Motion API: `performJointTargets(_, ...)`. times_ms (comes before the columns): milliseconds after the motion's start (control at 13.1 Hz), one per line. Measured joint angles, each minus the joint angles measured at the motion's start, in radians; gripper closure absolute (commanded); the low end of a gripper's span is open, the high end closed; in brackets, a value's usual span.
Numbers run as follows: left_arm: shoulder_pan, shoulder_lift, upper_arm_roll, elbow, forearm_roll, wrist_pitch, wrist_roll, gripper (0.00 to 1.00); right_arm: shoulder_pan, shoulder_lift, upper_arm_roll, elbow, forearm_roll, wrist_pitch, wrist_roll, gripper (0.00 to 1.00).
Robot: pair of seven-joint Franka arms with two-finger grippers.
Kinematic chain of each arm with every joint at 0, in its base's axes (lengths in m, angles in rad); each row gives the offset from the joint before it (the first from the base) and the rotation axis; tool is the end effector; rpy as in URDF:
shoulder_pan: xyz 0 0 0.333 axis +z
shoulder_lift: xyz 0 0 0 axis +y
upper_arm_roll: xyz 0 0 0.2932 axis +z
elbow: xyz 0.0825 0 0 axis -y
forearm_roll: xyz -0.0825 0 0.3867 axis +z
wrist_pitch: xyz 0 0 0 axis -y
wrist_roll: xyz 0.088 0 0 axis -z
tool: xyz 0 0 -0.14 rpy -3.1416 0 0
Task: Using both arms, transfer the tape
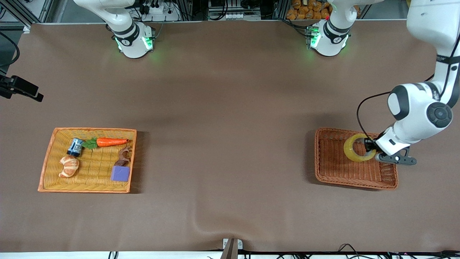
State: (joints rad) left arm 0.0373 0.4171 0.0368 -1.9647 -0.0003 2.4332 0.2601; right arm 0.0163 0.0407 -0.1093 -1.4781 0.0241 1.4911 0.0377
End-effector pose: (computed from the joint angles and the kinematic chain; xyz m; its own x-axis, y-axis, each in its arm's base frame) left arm 0.6138 0.0455 0.2090 0.9810 -0.1886 0.0461 -0.1875 -0.9819 -0.0275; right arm 0.5583 -0.0474 0.5829 0.9913 -0.1284 -0.0282 -0.1290 -0.9915 -0.0186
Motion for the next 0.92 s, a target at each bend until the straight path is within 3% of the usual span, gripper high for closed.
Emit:
performJointTargets(77,-0.001,0.025,-0.004,0.014,0.0,0.015,0.003,1.0,0.0,0.0,-0.001,-0.001,0.0,0.001,0.0,0.0)
performJointTargets(153,-0.003,0.047,-0.008,0.031,0.0,0.02,0.005,0.88,0.0,0.0,-0.002,-0.002,0.0,0.004,0.0,0.0)
performJointTargets(230,-0.005,0.062,-0.01,0.05,0.0,0.021,0.006,0.64,-0.001,0.0,-0.005,-0.005,0.0,0.011,0.0,0.0)
performJointTargets(306,-0.008,0.074,-0.011,0.07,0.0,0.021,0.006,0.01,-0.001,0.0,-0.007,-0.01,0.0,0.018,0.0,0.0)
performJointTargets(613,-0.01,0.081,-0.023,0.143,0.0,-0.021,0.006,0.0,-0.001,-0.001,-0.005,-0.017,0.0,0.027,0.0,0.0)
performJointTargets(919,-0.009,-0.014,-0.068,0.261,0.0,-0.228,-0.013,0.0,0.0,-0.006,-0.004,-0.019,0.0,0.027,0.0,0.0)
